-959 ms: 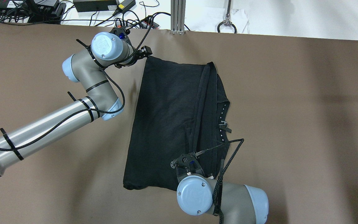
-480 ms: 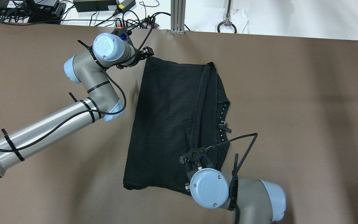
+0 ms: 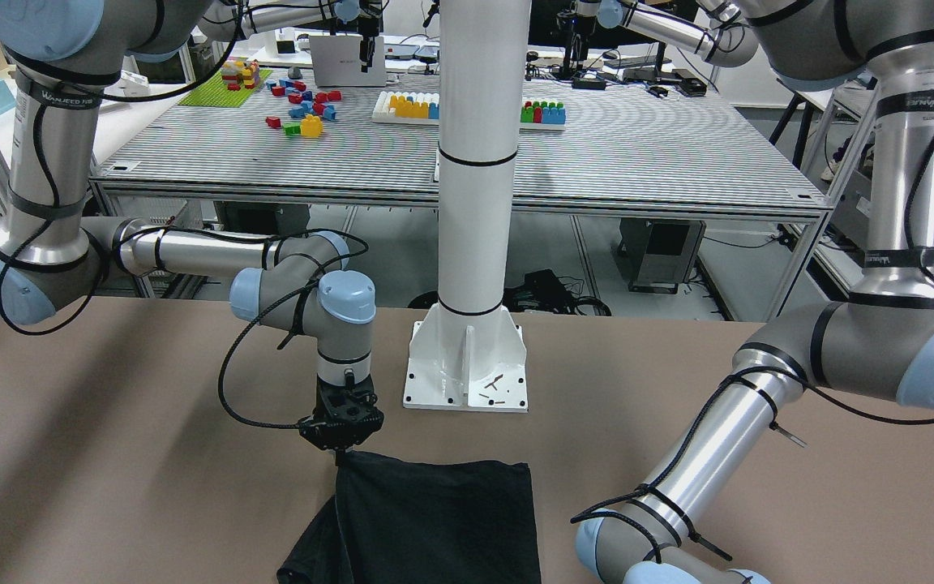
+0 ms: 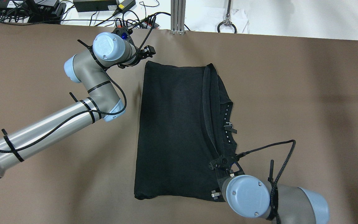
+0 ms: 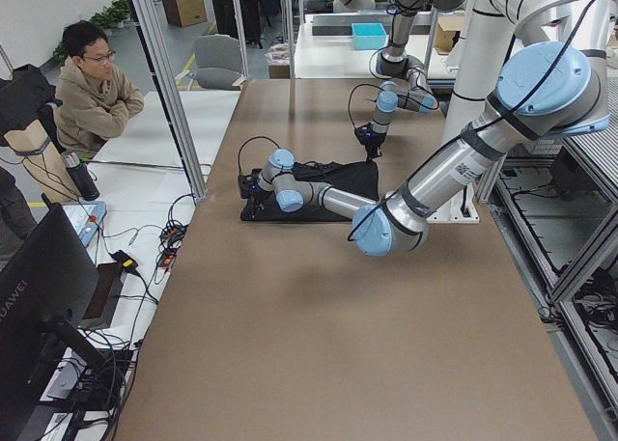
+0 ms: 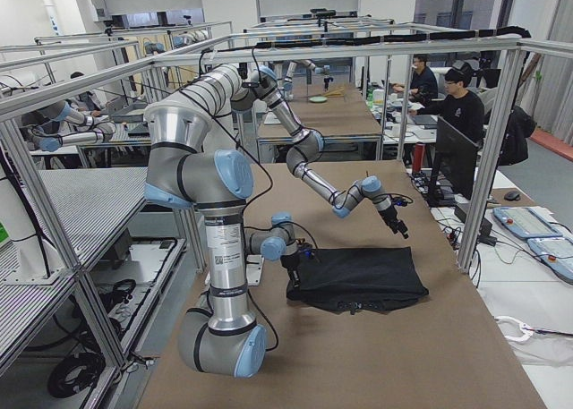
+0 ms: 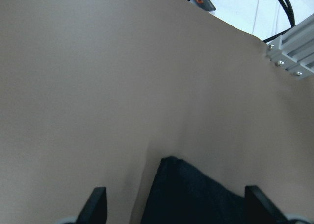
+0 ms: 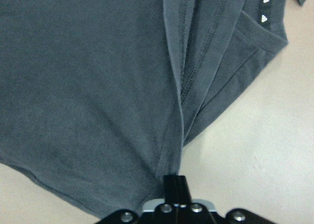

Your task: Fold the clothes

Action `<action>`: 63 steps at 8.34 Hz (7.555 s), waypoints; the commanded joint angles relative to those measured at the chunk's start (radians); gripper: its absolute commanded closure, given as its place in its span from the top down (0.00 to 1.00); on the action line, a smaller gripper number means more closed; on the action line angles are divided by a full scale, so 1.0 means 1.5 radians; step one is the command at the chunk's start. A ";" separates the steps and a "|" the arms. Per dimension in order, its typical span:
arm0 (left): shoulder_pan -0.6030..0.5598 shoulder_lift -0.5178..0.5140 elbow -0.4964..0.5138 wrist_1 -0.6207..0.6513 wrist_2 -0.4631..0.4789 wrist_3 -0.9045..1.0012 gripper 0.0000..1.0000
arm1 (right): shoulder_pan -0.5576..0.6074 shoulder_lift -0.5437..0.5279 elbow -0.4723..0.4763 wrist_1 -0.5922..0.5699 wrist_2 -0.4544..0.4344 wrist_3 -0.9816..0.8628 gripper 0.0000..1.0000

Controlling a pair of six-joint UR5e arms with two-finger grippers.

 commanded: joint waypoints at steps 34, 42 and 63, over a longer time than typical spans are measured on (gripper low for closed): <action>0.013 0.010 -0.050 0.009 0.028 -0.019 1.00 | 0.297 0.168 -0.386 0.121 0.145 -0.252 0.95; 0.013 0.008 -0.050 0.009 0.028 -0.019 1.00 | 0.282 0.140 -0.261 0.142 0.202 0.180 0.95; 0.014 0.018 -0.075 0.008 0.042 -0.025 1.00 | -0.035 -0.080 -0.047 0.145 0.011 0.786 0.61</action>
